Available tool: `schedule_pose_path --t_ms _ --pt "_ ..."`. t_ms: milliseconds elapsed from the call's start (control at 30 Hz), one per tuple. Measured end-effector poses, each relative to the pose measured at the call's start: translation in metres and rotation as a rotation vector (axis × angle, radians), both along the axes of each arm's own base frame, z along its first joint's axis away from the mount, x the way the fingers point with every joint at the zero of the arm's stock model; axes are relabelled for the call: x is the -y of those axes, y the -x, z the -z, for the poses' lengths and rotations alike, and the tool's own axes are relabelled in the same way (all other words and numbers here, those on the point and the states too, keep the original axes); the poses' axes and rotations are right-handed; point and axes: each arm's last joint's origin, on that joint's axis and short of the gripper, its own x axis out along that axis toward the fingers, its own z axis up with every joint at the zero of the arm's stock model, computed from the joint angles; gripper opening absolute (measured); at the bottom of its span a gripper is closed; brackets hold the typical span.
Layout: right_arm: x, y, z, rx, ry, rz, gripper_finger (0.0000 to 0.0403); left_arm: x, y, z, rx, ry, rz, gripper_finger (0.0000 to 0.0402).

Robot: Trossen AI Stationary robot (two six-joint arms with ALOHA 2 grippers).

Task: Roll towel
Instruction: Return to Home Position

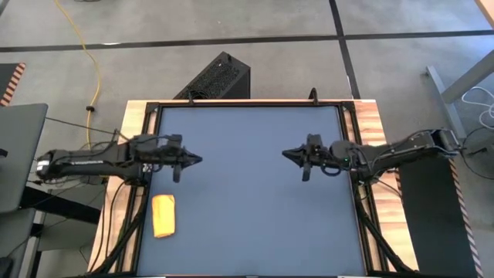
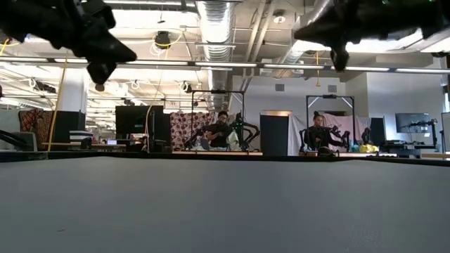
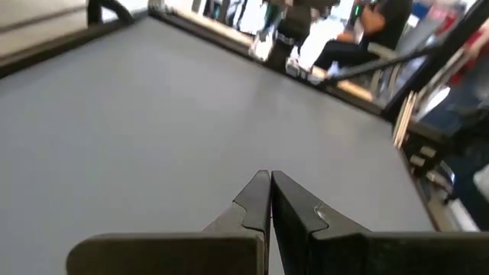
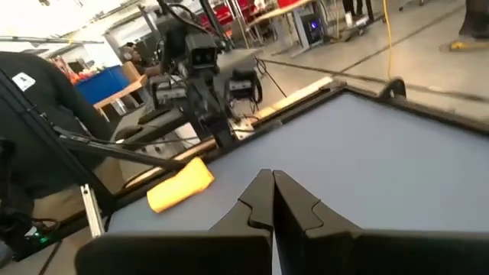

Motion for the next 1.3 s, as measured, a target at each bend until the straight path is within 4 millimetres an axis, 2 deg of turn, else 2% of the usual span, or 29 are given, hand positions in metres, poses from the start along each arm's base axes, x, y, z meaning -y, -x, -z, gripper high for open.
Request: schedule_pose_path --t_ms 333,533,700,800,1033,1233,1300 --pt "0.003 0.043 0.02 0.016 -0.01 0.041 0.002 -0.001 0.043 -0.003 0.213 0.057 -0.101 0.0" --pt "0.012 0.065 0.054 0.039 -0.026 0.164 0.002 -0.001 0.056 0.007 0.167 0.124 -0.24 0.0" --pt "0.015 0.075 0.083 0.066 -0.058 0.1 0.002 -0.003 0.059 0.003 0.223 0.118 -0.291 0.0" --pt "0.016 0.077 0.089 0.001 -0.062 0.085 0.002 -0.003 0.058 0.0 0.249 0.111 -0.303 0.0" --pt "0.019 0.079 0.088 -0.002 0.013 -0.044 0.002 -0.003 0.059 -0.006 0.312 0.115 -0.308 0.0" --pt "0.03 0.083 0.091 -0.059 0.095 -0.014 0.002 -0.004 0.057 -0.008 0.385 0.111 -0.327 0.0" --pt "0.034 0.084 0.092 -0.069 0.109 -0.015 0.002 -0.005 0.053 0.0 0.461 0.114 -0.319 0.0"
